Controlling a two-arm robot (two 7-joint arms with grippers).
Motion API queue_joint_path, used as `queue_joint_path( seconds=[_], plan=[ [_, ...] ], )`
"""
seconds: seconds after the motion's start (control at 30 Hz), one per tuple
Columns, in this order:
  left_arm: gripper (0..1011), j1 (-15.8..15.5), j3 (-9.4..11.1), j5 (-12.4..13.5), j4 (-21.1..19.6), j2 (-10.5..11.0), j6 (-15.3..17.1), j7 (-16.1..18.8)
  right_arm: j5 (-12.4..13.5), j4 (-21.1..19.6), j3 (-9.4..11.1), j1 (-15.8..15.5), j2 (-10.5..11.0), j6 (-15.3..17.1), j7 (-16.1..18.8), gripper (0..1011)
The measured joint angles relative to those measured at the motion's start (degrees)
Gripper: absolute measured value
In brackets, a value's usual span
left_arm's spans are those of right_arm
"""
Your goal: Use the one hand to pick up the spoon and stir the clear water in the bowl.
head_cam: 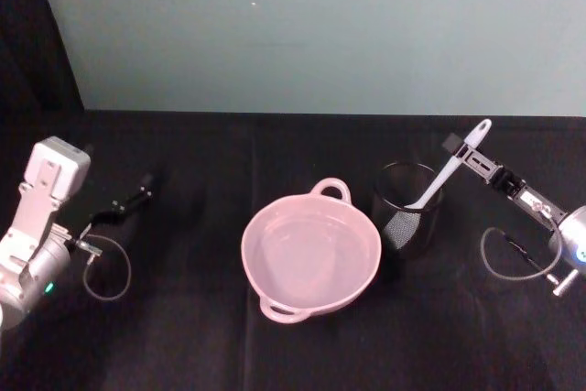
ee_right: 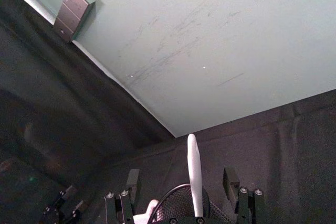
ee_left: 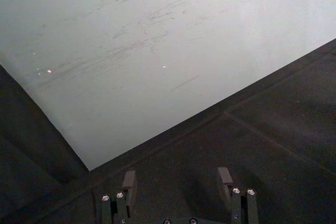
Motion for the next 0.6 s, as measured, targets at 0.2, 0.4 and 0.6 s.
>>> queue_joint_path(
  seconds=[0.2, 0.4, 0.6],
  plan=[
    [1005, 0.0, 0.0, 0.0, -0.01, 0.0, 0.0, 0.0, 0.0, -0.04, 0.1, -0.05, -0.03, 0.05, 0.0, 1004],
    [1005, 0.0, 0.0, 0.0, 0.0, 0.0, 0.0, 0.0, 0.01, -0.07, 0.19, -0.07, -0.06, 0.1, 0.0, 931],
    [1005, 0.0, 0.0, 0.0, 0.0, 0.0, 0.0, 0.0, 0.01, -0.11, 0.24, -0.11, -0.09, 0.14, -0.01, 747]
  ],
)
